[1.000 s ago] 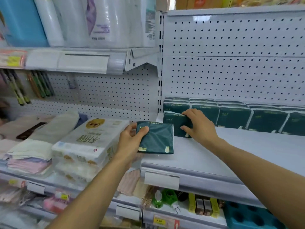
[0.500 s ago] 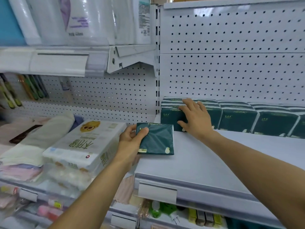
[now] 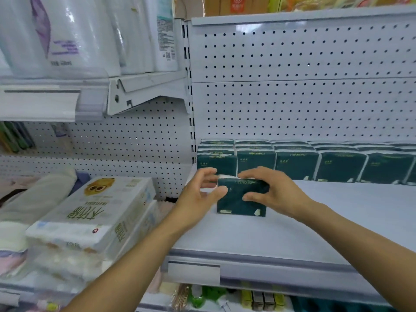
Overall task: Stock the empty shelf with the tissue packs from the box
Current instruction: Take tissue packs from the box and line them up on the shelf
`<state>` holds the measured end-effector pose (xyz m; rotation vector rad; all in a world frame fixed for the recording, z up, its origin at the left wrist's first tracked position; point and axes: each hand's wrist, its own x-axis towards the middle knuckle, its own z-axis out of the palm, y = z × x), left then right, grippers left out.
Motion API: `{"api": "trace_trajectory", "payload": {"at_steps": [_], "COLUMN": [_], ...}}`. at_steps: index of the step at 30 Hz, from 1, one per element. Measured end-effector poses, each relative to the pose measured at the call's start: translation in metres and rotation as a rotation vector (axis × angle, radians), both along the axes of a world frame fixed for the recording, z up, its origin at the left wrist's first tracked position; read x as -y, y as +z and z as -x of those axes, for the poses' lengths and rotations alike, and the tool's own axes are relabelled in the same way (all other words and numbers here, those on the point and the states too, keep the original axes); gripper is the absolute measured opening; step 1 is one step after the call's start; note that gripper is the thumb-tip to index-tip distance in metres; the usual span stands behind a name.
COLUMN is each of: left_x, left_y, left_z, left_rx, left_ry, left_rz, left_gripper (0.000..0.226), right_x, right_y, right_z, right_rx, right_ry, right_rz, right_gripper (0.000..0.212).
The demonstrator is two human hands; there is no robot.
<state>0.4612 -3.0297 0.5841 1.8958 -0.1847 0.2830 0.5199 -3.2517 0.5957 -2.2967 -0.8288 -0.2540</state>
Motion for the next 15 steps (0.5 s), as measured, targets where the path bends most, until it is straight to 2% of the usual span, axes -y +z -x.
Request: {"api": "trace_trajectory", "payload": {"at_steps": [5,9,12,15], "left_x": [-0.006,-0.013,-0.017,-0.018], "left_y": [0.000,-0.007,-0.015,-0.020], "left_z": [-0.042,-0.080,-0.099,-0.109], "left_rx": [0.280,0.320,0.421,0.488], "left_ry": [0.302,0.336,0.322,0.324], "left_rz": [-0.608,-1.040,-1.261,-1.362], "left_gripper": [0.067,0.083,0.095,0.104], "right_x": [0.045,0.044,0.037,0.032], "right_y": [-0.005,-0.014,-0.023,-0.027], "right_z": [-0.023,-0.039,-0.052,-0.064], "right_rx": [0.112,0.324,0.480,0.569], "right_ry": [-0.221,-0.339,-0.375,-0.364], "right_rz": [0.075,0.168,0.255,0.328], "right_gripper": [0.043,0.045,0.057,0.069]}}
